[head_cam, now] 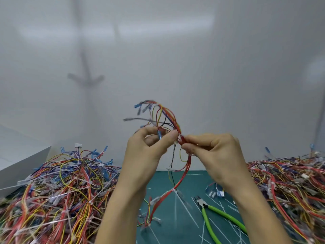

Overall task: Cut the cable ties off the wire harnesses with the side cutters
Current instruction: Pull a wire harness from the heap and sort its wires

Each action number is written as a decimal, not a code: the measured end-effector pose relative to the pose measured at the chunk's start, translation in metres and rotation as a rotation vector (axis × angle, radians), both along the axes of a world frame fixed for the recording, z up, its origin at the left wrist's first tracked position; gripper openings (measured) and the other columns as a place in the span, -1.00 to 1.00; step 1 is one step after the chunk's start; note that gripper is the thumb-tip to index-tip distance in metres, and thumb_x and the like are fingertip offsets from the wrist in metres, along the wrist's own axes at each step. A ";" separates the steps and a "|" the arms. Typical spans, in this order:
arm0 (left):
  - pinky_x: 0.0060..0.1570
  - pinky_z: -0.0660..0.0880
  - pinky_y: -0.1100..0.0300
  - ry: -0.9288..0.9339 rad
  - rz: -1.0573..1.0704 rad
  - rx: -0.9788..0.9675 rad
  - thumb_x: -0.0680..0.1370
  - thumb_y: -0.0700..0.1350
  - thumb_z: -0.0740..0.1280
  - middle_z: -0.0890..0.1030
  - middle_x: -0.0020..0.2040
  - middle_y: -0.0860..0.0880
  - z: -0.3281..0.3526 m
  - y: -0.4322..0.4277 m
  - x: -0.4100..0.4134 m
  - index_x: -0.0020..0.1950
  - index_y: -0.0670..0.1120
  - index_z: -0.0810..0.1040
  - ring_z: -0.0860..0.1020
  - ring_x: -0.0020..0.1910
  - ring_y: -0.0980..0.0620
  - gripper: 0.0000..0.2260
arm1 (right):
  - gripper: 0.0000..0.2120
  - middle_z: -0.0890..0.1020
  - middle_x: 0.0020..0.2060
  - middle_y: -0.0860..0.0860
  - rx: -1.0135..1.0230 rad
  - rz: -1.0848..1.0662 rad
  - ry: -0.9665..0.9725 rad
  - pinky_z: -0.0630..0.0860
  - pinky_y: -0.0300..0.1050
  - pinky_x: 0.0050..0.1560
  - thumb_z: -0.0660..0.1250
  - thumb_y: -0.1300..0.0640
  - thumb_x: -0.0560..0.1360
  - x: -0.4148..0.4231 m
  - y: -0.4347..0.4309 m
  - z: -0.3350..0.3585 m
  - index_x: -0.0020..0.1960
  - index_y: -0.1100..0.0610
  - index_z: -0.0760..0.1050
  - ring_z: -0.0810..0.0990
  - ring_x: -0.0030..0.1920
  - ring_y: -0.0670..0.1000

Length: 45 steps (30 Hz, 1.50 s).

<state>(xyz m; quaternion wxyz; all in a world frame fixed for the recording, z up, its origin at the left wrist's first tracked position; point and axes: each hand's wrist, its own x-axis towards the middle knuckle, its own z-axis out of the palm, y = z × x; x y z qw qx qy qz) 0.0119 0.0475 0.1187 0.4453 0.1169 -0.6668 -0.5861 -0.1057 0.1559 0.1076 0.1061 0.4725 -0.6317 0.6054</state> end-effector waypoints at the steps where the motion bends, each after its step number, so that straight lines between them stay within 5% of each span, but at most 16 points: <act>1: 0.04 0.60 0.07 0.025 -0.027 0.070 0.26 0.02 0.53 0.73 -0.11 -0.06 -0.002 0.000 -0.002 0.04 -0.11 0.56 0.70 -0.01 -0.01 -0.58 | -0.74 0.73 -0.26 -0.12 0.031 -0.016 0.064 0.63 0.10 -0.09 0.53 0.22 0.42 0.000 0.001 0.000 -0.03 -0.11 0.69 0.69 -0.21 -0.04; 4: -0.08 0.61 0.08 0.100 -0.050 0.165 0.29 -0.11 0.55 0.72 -0.16 -0.04 -0.006 0.000 -0.009 -0.02 -0.08 0.49 0.71 -0.07 -0.03 -0.65 | -0.79 0.72 -0.24 -0.12 0.133 -0.109 0.220 0.57 0.08 -0.15 0.51 0.13 0.45 0.000 0.003 0.001 0.02 -0.13 0.71 0.65 -0.20 0.01; 8: -0.18 0.66 0.12 0.134 0.109 0.033 0.41 -0.25 0.52 0.72 -0.17 -0.01 -0.010 0.001 -0.015 -0.01 -0.09 0.48 0.69 -0.13 0.03 -0.73 | -0.86 0.63 -0.06 -0.20 0.245 -0.223 0.256 0.61 0.06 -0.03 0.42 -0.04 0.51 0.005 0.003 0.003 0.05 -0.20 0.66 0.61 -0.03 -0.09; 14: -0.13 0.61 -0.02 0.087 0.305 -0.285 0.46 -0.11 0.50 0.67 -0.12 0.17 -0.014 0.004 -0.019 -0.02 0.09 0.49 0.65 -0.29 0.13 -0.77 | -0.65 0.53 0.11 -0.18 0.030 -0.244 0.240 0.58 0.05 0.07 0.35 -0.05 0.52 0.020 0.001 0.009 0.29 -0.10 0.49 0.54 0.11 -0.14; 20: -0.16 0.58 -0.01 0.031 0.342 -0.521 0.48 -0.15 0.44 0.64 -0.08 0.23 -0.015 0.011 -0.022 0.09 0.10 0.48 0.63 -0.20 0.20 -0.73 | -0.85 0.70 -0.14 -0.17 0.048 -0.276 0.228 0.60 0.05 -0.03 0.42 0.02 0.52 0.023 -0.002 0.007 0.08 -0.13 0.66 0.65 -0.08 -0.11; 25: -0.05 0.63 0.10 0.070 0.036 -0.415 0.41 -0.11 0.50 0.65 0.05 0.16 -0.011 0.008 -0.019 0.15 0.17 0.35 0.66 -0.03 0.12 -0.55 | -0.84 0.71 -0.31 -0.13 -0.254 -0.128 -0.101 0.67 0.07 -0.16 0.48 0.12 0.48 0.013 0.004 0.011 -0.12 -0.16 0.70 0.70 -0.28 -0.05; 29: -0.02 0.59 0.19 -0.213 0.050 -0.445 0.31 0.08 0.58 0.53 0.05 0.12 -0.016 -0.005 -0.012 0.17 0.16 0.23 0.57 -0.02 0.21 -0.37 | -0.81 0.73 -0.29 -0.04 -0.353 -0.024 -0.332 0.67 -0.11 -0.30 0.46 0.23 0.49 0.006 0.007 0.012 -0.16 -0.07 0.68 0.72 -0.32 0.02; 33: 0.20 0.49 0.12 -0.818 -0.052 -0.498 0.21 0.27 0.58 0.50 0.27 0.03 -0.028 -0.026 0.003 0.52 0.13 -0.02 0.55 0.16 0.10 0.07 | -0.83 0.73 -0.30 0.00 -0.416 0.020 -0.480 0.60 -0.23 -0.40 0.42 0.26 0.51 0.001 0.010 0.014 -0.18 0.03 0.68 0.71 -0.36 0.01; 35: 0.18 0.48 0.16 -1.034 -0.133 -0.497 0.25 0.29 0.55 0.60 0.22 0.05 -0.032 -0.034 0.009 0.57 0.06 0.00 0.58 0.10 0.11 0.08 | -0.83 0.73 -0.31 -0.01 -0.433 0.027 -0.515 0.59 -0.24 -0.40 0.41 0.25 0.52 -0.001 0.010 0.013 -0.18 0.03 0.67 0.70 -0.37 0.00; 37: 0.00 0.55 0.19 -1.070 -0.192 -0.474 0.33 0.29 0.51 0.69 -0.03 0.08 -0.037 -0.042 0.011 0.45 -0.02 0.31 0.62 -0.13 0.13 -0.18 | -0.83 0.73 -0.31 -0.01 -0.440 0.046 -0.547 0.59 -0.23 -0.39 0.41 0.25 0.52 -0.002 0.009 0.013 -0.19 0.04 0.67 0.71 -0.36 0.00; 40: -0.27 0.54 0.28 -1.093 -0.247 -0.480 0.48 0.28 0.36 0.68 -0.28 0.05 -0.039 -0.045 0.009 -0.01 -0.08 0.68 0.60 -0.31 0.07 -0.57 | -0.81 0.73 -0.31 -0.01 -0.450 0.063 -0.568 0.60 -0.22 -0.37 0.41 0.26 0.53 -0.002 0.007 0.012 -0.20 0.05 0.69 0.70 -0.34 -0.01; 45: -0.23 0.65 0.09 -0.937 -0.143 -0.331 0.61 0.14 0.25 0.70 -0.29 0.02 -0.037 -0.040 0.006 -0.20 -0.13 0.65 0.66 -0.29 -0.11 -0.59 | -0.85 0.74 -0.27 -0.01 -0.458 0.071 -0.597 0.61 -0.20 -0.35 0.40 0.23 0.53 -0.003 0.010 0.012 -0.15 0.06 0.69 0.72 -0.31 0.00</act>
